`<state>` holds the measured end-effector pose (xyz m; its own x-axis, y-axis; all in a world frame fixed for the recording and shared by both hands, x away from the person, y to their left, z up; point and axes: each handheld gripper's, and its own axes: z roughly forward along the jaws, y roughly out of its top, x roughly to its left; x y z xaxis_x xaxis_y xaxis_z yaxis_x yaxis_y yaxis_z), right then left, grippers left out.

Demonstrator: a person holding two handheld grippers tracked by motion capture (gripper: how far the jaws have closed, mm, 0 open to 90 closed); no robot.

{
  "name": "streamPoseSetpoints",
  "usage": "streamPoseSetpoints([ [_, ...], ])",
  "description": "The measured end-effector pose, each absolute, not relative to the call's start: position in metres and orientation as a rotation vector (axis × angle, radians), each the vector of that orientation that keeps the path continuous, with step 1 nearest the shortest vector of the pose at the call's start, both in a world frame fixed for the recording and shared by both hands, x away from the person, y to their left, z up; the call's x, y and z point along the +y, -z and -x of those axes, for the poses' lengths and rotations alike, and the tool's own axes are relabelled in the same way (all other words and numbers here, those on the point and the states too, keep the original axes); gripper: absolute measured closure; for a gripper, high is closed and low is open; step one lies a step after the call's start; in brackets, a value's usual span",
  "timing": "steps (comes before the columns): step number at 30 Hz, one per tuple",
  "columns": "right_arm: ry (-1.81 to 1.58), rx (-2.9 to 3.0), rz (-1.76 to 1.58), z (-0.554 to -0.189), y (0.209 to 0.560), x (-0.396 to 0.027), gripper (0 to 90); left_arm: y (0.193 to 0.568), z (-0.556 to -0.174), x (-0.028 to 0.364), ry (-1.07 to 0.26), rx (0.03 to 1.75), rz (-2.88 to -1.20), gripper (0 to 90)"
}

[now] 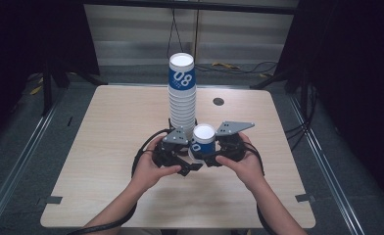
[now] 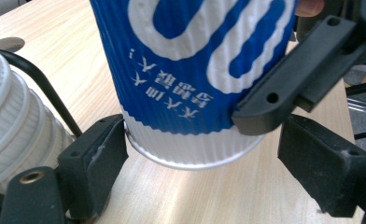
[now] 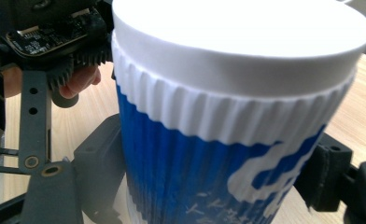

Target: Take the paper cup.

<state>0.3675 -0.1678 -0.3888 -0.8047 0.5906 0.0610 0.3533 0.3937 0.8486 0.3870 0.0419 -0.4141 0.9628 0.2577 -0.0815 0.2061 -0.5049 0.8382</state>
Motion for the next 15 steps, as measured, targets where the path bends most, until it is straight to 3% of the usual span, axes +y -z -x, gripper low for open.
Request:
streamPoseSetpoints([
  [15, -1.301, 2.427, -0.869, -0.370, 0.389, -0.179, 22.6, 0.419, -0.387, 0.049, -0.053, 0.325, -2.136, 15.6],
])
